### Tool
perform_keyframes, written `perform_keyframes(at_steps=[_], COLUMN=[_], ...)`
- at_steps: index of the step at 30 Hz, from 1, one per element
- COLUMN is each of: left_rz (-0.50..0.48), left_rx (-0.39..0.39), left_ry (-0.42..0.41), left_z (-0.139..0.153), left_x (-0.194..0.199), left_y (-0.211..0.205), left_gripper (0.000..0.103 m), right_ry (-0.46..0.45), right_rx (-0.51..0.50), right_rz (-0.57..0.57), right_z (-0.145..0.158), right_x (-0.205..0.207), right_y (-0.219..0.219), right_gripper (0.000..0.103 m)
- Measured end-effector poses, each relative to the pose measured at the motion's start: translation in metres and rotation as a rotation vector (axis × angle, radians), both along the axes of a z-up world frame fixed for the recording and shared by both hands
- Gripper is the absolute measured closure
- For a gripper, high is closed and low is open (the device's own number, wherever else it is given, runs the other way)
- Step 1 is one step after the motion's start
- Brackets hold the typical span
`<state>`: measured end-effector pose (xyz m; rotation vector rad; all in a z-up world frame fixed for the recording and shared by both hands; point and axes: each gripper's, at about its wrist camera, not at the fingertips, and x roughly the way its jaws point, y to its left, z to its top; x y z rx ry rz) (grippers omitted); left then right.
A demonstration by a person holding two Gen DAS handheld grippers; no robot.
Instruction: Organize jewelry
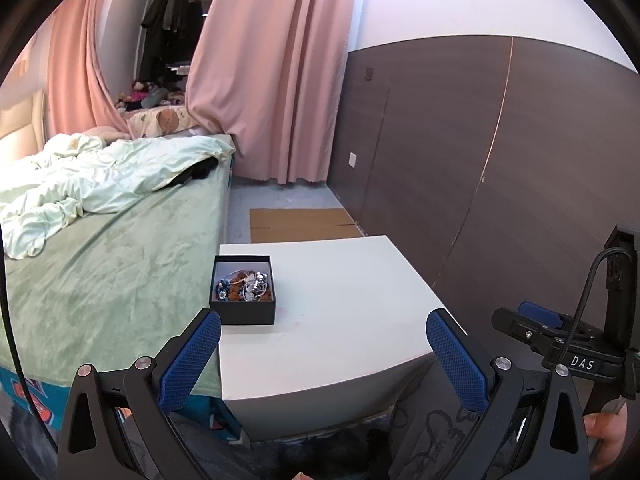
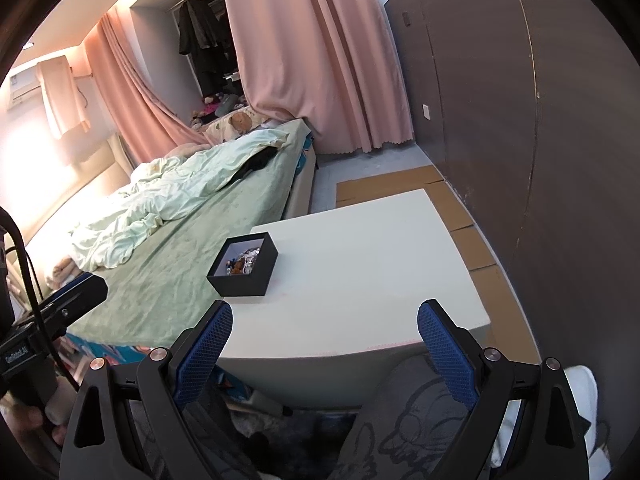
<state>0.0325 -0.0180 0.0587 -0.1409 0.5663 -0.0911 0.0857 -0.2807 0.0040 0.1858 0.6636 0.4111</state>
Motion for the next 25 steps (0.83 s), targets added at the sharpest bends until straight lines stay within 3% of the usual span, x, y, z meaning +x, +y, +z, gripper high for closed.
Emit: perform_keyframes(at_steps=[13,17,25], left_rz=[0.006,0.046,0.071], left_rx=[-0.008,0.039,0.06], left_ry=[0.013,0.012,-0.001], left_z=[-0.007,-0.007,-0.006], left_x=[-0.001,-0.006,-0.02], left_y=[0.003,0.002,0.01], left_gripper=[0.0,0.0,0.0], right_ry=[0.008,0.006,0.004], right_rx=[0.004,-0.006,-0.017], right_rz=[-0.001,0.009,0.04], right_z=[-0.001,-0.002,-0.004], right_x=[0.001,0.001,-0.003], right_y=[-0.002,0.001,0.018], right_gripper=[0.009,0.009,0.009])
